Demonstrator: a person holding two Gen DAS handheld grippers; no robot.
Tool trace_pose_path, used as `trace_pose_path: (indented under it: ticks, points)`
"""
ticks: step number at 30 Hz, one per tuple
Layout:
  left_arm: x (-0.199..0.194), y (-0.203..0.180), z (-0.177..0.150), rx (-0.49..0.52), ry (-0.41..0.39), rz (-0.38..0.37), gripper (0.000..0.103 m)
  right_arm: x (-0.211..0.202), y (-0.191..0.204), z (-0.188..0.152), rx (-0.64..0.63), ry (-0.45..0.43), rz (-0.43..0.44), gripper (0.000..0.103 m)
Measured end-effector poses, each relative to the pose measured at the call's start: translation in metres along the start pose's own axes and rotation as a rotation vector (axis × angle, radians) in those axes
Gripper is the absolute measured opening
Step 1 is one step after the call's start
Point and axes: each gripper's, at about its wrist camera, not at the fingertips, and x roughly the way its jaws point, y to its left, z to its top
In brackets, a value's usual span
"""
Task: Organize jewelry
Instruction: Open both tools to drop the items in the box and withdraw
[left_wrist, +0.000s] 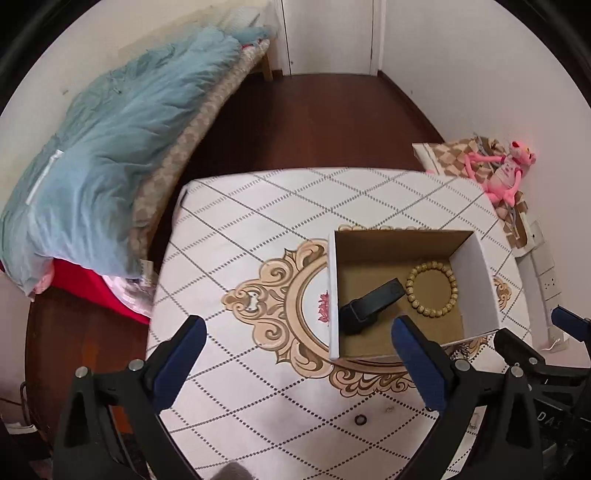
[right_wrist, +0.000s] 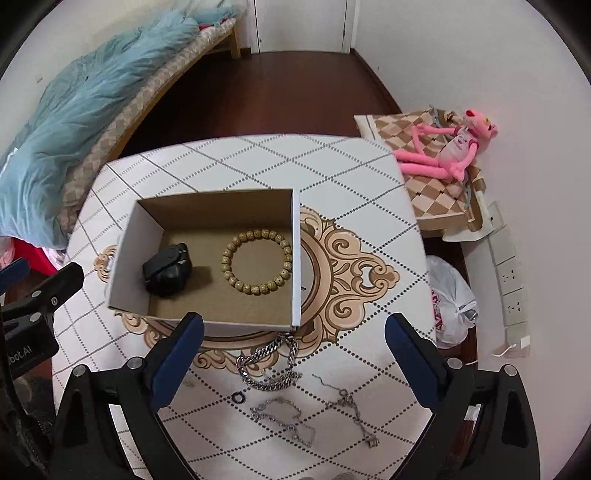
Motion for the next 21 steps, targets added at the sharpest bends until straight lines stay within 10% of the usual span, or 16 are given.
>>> trace_pose_path:
  ticks: [21]
  points:
    - [-0.077, 0.022, -0.056, -0.063, -0.054, -0.022, 0.102, -0.108, -0.002, -0.059, 0.053, -0.150, 0.030, 0.100]
